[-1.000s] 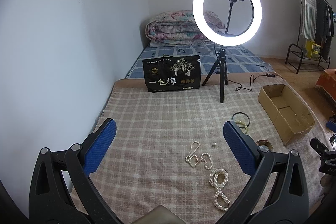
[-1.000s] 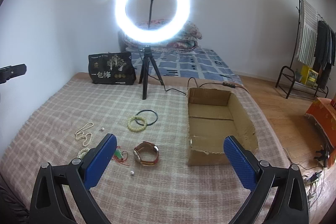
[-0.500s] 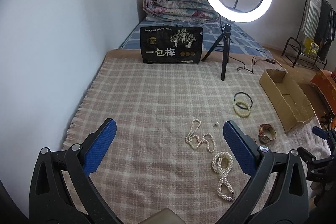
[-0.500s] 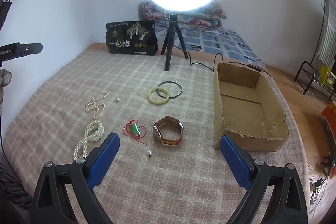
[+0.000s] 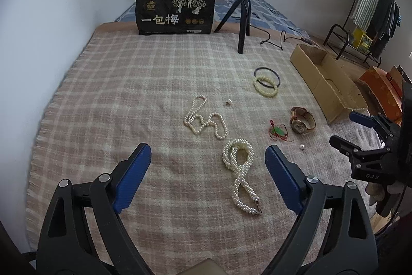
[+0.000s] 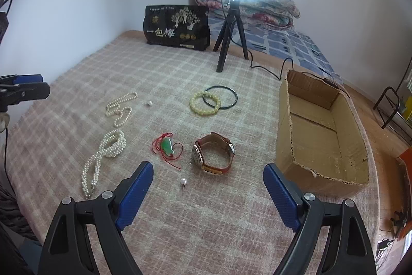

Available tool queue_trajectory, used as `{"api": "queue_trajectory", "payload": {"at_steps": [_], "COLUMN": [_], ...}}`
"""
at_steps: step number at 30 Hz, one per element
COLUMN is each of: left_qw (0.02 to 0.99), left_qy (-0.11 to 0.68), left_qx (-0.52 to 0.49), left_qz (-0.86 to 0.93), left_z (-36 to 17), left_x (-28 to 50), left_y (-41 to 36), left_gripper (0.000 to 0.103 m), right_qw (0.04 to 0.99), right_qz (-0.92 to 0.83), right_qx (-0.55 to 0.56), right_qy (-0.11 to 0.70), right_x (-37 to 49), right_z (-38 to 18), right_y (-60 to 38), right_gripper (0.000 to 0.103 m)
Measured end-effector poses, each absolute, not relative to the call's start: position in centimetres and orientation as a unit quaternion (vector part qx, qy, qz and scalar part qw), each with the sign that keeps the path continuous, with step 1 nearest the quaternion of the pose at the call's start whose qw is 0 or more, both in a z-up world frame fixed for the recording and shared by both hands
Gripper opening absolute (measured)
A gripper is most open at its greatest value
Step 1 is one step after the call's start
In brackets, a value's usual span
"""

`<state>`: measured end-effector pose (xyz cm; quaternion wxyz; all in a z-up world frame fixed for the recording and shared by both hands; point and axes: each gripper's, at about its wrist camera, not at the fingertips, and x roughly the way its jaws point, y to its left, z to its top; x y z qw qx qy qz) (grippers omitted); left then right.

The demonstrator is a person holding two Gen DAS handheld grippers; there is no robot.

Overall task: Organize jewelry
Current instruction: 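Lower left tool onto long pearl necklace while right tool lowers onto brown watch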

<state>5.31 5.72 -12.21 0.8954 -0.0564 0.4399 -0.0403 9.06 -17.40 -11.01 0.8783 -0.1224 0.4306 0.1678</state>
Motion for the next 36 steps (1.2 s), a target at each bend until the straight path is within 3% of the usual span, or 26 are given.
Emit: {"api": "queue_trajectory", "payload": {"at_steps": [6,19,30,36], "left_qw": [0.875,0.885,0.886,0.883], "left_qy": [0.475,0.462,0.461,0.467], "left_qx": [-0.080,-0.054,-0.045,-0.043], "left_qz": [-0.045,-0.023,0.001,0.014], "left_z": [-16.1,-19.7,-21.5,-22.9], "left_x": [5.3,6.7,8.1,8.7], "left_y": [3.8,0.7,0.3,0.6], "left_gripper": [0.090,0.089,0.087,0.081], "right_qw": [0.864,0.858,0.835,0.836], "right_qz": [0.189,0.226,0.268,0.274], "right_qx": [-0.137,-0.124,-0.141,-0.143], "right_qy": [0.446,0.445,0.459,0.453], "right_x": [10.2,12.7,14.6,15.3], "right_z": [-13.0,-14.6,-17.0,-17.1], "right_y": [-17.3,-18.1,-17.1,-16.8], "right_gripper": [0.084,0.082,0.066,0.063]}}
